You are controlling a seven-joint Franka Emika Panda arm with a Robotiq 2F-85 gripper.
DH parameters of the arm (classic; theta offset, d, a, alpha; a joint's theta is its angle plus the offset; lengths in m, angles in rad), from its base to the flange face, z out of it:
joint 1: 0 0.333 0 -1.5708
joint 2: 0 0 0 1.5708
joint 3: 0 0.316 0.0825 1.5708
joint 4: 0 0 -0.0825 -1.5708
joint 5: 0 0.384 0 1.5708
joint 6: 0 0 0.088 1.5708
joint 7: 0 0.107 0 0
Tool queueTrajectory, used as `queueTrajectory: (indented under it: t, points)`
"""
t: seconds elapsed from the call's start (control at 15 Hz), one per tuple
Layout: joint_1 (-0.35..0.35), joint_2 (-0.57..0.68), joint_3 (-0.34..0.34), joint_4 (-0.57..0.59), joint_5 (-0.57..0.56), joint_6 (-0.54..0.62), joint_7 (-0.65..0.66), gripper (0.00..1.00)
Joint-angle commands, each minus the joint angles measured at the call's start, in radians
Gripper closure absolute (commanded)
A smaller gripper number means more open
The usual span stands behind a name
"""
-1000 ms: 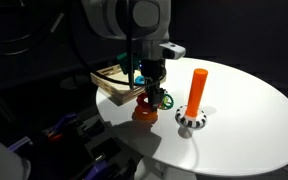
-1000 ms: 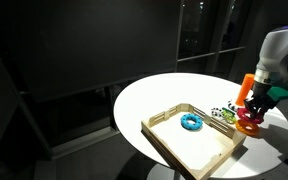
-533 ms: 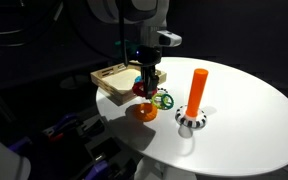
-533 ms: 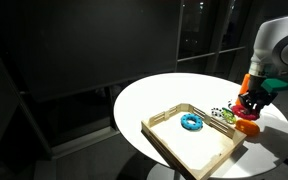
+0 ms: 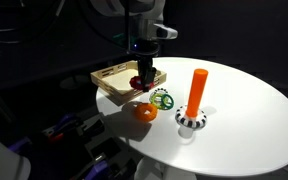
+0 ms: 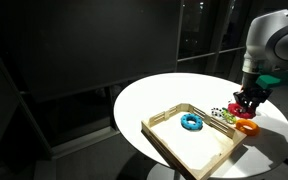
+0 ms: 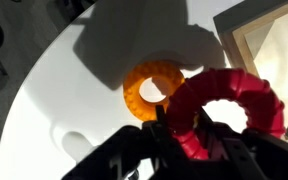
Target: Put the red ring on top of the blue ring
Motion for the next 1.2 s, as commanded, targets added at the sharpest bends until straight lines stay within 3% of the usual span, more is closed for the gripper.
queueTrajectory:
  t: [0.0, 0.2, 0.27, 1.13]
  points:
    - [-0.004, 0.001, 0.003, 0.001, 0.0, -0.002, 0.0, 0.67]
    - [-0.004, 0.002, 0.003, 0.001, 0.0, -0.002, 0.0, 0.67]
    - [-0.004, 0.002, 0.003, 0.001, 0.0, -0.002, 0.0, 0.91]
    - [0.064, 0.075, 0.033, 0.085, -0.108, 0.061, 0.066, 0.9]
